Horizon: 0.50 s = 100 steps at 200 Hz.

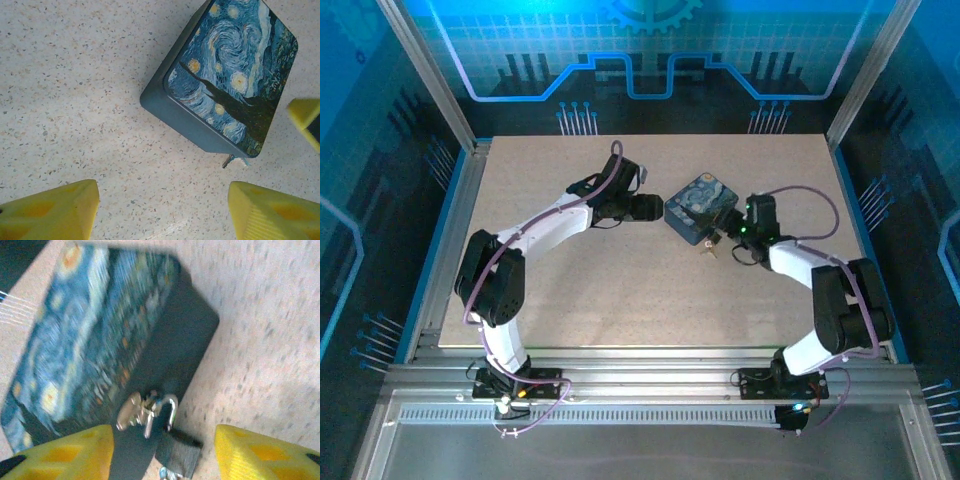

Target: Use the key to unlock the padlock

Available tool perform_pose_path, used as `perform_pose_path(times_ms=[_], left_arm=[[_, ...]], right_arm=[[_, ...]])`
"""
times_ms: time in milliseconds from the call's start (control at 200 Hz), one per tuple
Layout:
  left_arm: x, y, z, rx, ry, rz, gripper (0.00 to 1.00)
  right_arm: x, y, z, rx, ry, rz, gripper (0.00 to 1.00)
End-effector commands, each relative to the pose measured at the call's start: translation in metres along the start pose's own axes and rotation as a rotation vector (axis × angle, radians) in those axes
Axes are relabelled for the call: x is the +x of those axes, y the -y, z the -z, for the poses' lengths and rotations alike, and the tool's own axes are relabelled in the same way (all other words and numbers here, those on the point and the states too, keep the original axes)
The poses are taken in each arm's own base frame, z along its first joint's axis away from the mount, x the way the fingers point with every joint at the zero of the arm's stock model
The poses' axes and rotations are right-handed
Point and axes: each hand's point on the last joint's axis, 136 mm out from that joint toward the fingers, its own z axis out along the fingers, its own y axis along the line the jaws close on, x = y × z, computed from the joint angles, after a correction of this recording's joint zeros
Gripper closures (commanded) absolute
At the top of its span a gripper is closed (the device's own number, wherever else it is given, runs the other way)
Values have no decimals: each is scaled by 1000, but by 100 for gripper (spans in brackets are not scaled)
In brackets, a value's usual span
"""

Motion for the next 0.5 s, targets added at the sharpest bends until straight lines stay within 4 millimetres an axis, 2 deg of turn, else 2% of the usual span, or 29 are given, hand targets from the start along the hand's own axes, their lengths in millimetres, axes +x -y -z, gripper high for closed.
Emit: perform_pose_path(times_ms=[0, 90, 235, 350, 495], left_arm=[[-2, 0, 7, -19, 1, -36, 30], [2, 1, 11, -15, -4, -28, 30], [9, 1, 20, -5, -8, -11, 30], [13, 1, 28, 0, -3, -9, 30], [14, 1, 37, -3, 5, -15, 30]], right_arm=[[-37, 5, 0, 26, 24, 96, 40], [-62, 3, -13, 37, 16, 127, 38], [-86, 2, -40, -8, 5, 114, 34], [-94, -4, -65, -67, -45, 118, 34], [-84, -19, -98, -177, -160, 176, 38]])
